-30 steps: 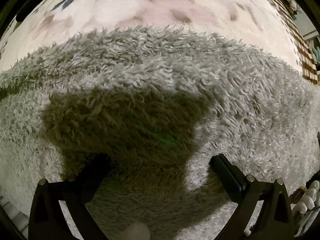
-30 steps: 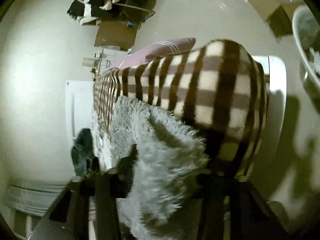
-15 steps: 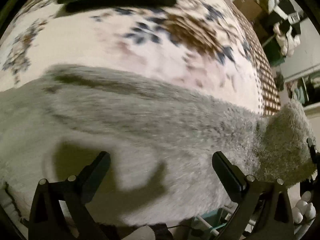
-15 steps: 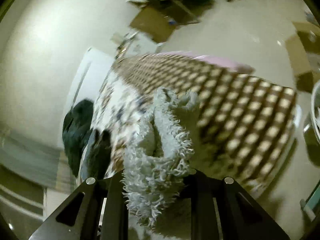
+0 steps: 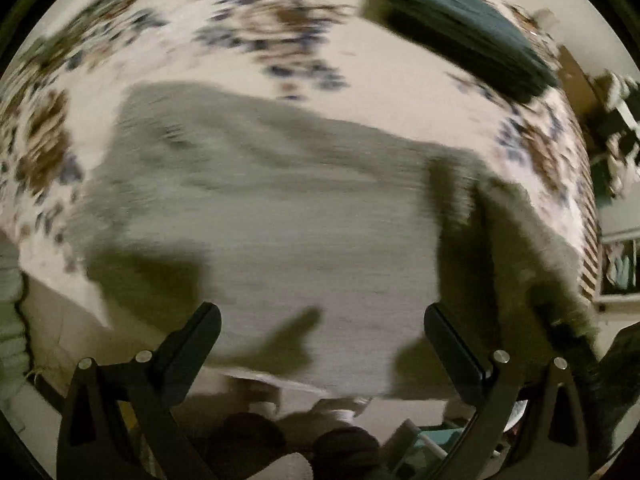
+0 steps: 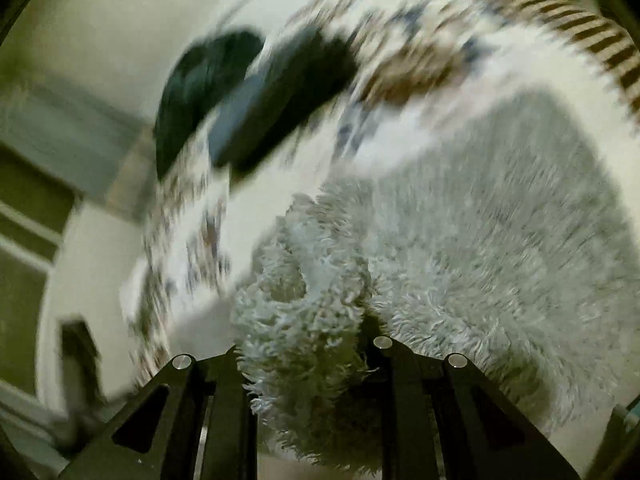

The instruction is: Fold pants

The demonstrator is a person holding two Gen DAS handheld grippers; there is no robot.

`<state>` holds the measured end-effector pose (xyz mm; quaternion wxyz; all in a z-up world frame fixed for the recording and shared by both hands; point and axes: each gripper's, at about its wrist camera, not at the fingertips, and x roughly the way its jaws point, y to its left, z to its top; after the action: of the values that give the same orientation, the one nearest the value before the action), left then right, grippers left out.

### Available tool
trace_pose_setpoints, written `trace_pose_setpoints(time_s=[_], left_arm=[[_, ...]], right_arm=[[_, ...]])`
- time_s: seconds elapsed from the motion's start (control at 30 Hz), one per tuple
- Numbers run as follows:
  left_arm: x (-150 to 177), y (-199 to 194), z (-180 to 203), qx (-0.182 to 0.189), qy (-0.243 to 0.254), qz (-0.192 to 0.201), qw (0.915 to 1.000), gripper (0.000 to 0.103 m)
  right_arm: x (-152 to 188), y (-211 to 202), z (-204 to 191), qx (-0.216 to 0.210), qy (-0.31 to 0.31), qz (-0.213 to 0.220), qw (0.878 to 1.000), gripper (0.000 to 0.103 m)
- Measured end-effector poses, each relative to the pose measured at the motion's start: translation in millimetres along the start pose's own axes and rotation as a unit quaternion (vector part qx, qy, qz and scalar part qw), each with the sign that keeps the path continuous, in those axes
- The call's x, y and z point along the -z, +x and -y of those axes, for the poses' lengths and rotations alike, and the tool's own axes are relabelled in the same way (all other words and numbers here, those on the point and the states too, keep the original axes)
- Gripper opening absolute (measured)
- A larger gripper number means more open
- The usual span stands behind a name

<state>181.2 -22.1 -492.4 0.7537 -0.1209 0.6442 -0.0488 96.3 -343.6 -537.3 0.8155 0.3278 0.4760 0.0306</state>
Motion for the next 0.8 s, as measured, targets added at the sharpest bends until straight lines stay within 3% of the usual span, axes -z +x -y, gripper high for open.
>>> trace_pose_setpoints(time_s=[0.2,0.27,0.3,0.33,0.4,0.53,0.7,0.8], left_arm=[[-8.9,-3.4,-38.6,0.011,-0.016,0.008,0.9998,0.103],[-11.4,-5.5,-37.0,0.022,-0.015,0.013,0.9996,0.103],[-12.9,-6.5,-33.2,0.03,-0.015,0.015,0.9993,0.103],[-13.9,-7.2,-29.4,0.036,-0.014,0.016,0.9991,0.103],[-16.0,-7.2,-17.4,0.055,-0.01,0.015,0.9983,0.103],[-19.4,7.3,24.1,0.071,0.018,0.002,0.9973,0.103],[-21.0,36.0,79.5,0.072,0.06,-0.006,0.9956,0.102],[-7.8,57.7,111.0,0.058,0.11,-0.039,0.9915,0.088]], right_arm=[[42.4,53.7,-24.0,0.063,-0.051,-0.073,0.994,0.025],[43.9,55.2,-24.3,0.043,-0.051,-0.116,0.991,0.045],[43.0,51.9,-25.7,0.029,-0.05,-0.129,0.99,0.063],[42.7,42.1,-25.7,0.009,-0.048,-0.14,0.989,0.071],[39.0,20.7,-23.8,-0.002,-0.041,-0.137,0.99,0.076],[13.5,-28.4,7.9,0.011,0.016,-0.115,0.993,0.078],[-21.0,-67.9,69.3,0.092,0.076,-0.08,0.99,0.078],[-35.2,-78.9,101.8,0.113,0.094,-0.066,0.987,0.078]])
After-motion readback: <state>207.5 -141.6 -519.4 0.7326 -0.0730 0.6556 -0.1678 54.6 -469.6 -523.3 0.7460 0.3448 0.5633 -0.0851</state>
